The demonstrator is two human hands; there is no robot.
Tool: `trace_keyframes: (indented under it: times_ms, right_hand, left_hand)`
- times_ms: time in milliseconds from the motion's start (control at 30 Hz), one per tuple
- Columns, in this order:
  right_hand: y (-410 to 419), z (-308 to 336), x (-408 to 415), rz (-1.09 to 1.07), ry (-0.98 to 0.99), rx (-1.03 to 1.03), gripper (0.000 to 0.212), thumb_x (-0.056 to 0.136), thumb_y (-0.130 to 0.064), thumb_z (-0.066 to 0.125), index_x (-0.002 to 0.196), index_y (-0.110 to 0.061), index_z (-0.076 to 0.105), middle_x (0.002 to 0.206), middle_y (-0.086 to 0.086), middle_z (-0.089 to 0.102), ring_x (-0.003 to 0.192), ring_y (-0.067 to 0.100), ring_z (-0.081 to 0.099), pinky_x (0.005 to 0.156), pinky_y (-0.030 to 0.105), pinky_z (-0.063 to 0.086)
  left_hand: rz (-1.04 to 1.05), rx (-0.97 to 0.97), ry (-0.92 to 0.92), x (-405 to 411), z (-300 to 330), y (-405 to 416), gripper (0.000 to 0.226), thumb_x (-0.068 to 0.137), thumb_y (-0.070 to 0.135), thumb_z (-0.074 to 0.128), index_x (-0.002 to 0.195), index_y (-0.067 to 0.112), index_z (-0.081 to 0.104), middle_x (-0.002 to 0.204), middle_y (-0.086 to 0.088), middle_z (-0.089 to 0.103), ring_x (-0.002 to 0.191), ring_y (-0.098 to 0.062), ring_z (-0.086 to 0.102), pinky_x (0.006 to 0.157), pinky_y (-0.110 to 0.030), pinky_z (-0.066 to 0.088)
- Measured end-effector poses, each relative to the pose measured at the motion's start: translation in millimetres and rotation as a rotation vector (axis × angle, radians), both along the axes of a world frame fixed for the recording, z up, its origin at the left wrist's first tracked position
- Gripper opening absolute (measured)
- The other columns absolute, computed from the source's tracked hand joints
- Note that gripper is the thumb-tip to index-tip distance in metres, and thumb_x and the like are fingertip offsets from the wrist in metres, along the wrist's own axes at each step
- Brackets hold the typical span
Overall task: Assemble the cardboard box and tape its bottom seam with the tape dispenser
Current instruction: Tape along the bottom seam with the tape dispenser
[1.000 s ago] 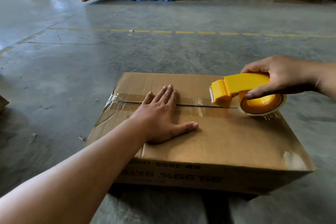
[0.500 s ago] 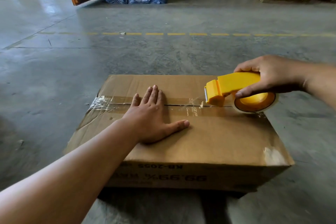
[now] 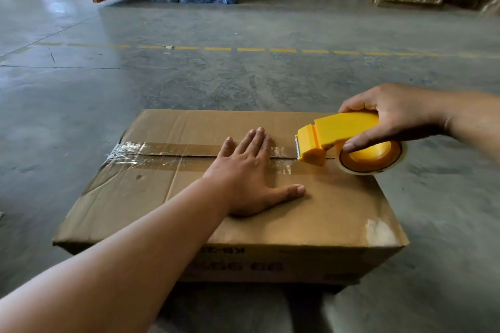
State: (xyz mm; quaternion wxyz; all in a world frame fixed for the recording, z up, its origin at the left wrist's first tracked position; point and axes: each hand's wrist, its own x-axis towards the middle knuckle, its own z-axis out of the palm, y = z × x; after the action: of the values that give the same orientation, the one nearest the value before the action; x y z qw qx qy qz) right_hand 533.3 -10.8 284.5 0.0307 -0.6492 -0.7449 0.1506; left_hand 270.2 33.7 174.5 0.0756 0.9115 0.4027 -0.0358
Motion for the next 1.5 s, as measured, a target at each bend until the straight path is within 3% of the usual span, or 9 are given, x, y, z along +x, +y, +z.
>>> trace_keyframes:
  times_ms: [100,267,433,600,900,1100,1267,1400,1500]
  right_hand:
    - [-18,-1,30,-0.059,0.043,0.034,0.065,0.047,-0.078,0.074,0.094,-0.035,0.067,0.089,-0.024,0.065,0.079,-0.003,0.061,0.064,0.018,0.047]
    - [-37,-20,56,-0.089,0.13,0.055,0.059,0.047,-0.071,0.075,0.097,-0.042,0.065,0.095,-0.029,0.063,0.087,-0.003,0.061,0.066,0.009,0.044]
    - [-34,-29,68,-0.085,0.157,0.084,0.063,0.047,-0.075,0.07,0.102,-0.045,0.064,0.096,-0.026,0.065,0.088,-0.002,0.062,0.071,0.022,0.048]
    - [-33,-33,69,-0.052,0.187,0.094,0.061,0.048,-0.077,0.07,0.103,-0.054,0.059,0.097,-0.029,0.064,0.088,-0.004,0.061,0.071,0.022,0.047]
    - [-28,-35,80,-0.033,0.225,0.089,0.061,0.048,-0.076,0.071,0.104,-0.052,0.06,0.098,-0.027,0.065,0.089,-0.003,0.062,0.073,0.024,0.049]
    - [-30,-44,92,-0.046,0.247,0.073,0.058,0.051,-0.07,0.075,0.102,-0.044,0.064,0.095,-0.024,0.066,0.087,-0.001,0.063,0.073,0.024,0.051]
    - [-55,-54,122,-0.117,0.32,0.077,0.075,0.038,-0.087,0.07,0.099,-0.043,0.066,0.091,-0.016,0.068,0.082,0.004,0.065,0.072,0.026,0.051]
    - [-62,-66,125,-0.113,0.346,0.088,0.064,0.042,-0.075,0.074,0.097,-0.042,0.066,0.093,-0.021,0.067,0.085,0.003,0.064,0.072,0.024,0.049]
    - [-62,-68,127,-0.119,0.322,0.098,0.063,0.044,-0.077,0.072,0.098,-0.044,0.065,0.094,-0.021,0.067,0.086,0.002,0.063,0.073,0.026,0.05]
  left_hand:
    - [-0.004,0.006,0.006,-2,0,0,0.121,0.068,0.099,0.011,0.157,0.021,-0.013,0.162,0.003,-0.024,0.147,-0.011,-0.025,0.122,-0.046,-0.006]
    - [-0.009,0.01,0.038,-2,2,-3,0.12,0.067,0.099,0.007,0.156,0.022,-0.016,0.161,0.003,-0.026,0.146,-0.011,-0.027,0.123,-0.046,-0.006]
    - [-0.006,0.01,0.045,1,5,-5,0.12,0.067,0.099,0.007,0.156,0.022,-0.015,0.162,0.003,-0.025,0.147,-0.011,-0.026,0.123,-0.045,-0.006]
    - [-0.006,0.018,0.073,9,10,-10,0.12,0.068,0.098,0.009,0.156,0.02,-0.016,0.162,-0.001,-0.025,0.147,-0.014,-0.025,0.123,-0.047,-0.004]
    - [-0.045,0.024,-0.002,85,8,-31,0.123,0.07,0.097,0.015,0.157,0.014,-0.01,0.164,-0.004,-0.017,0.15,-0.018,-0.019,0.122,-0.053,-0.001]
    - [-0.05,0.009,0.003,83,2,-30,0.122,0.068,0.099,0.011,0.156,0.019,-0.014,0.163,0.001,-0.023,0.147,-0.013,-0.025,0.122,-0.047,-0.006]
    - [-0.048,0.003,0.042,68,4,-23,0.118,0.069,0.098,0.01,0.155,0.023,-0.018,0.161,0.004,-0.028,0.145,-0.011,-0.028,0.122,-0.044,-0.009]
    - [-0.055,0.018,0.062,62,3,-19,0.112,0.069,0.098,0.007,0.154,0.031,-0.02,0.16,0.002,-0.029,0.145,-0.013,-0.029,0.122,-0.045,-0.009]
    - [-0.08,0.028,0.085,64,3,-21,0.102,0.069,0.097,0.004,0.151,0.042,-0.023,0.161,-0.002,-0.028,0.146,-0.017,-0.028,0.122,-0.048,-0.009]
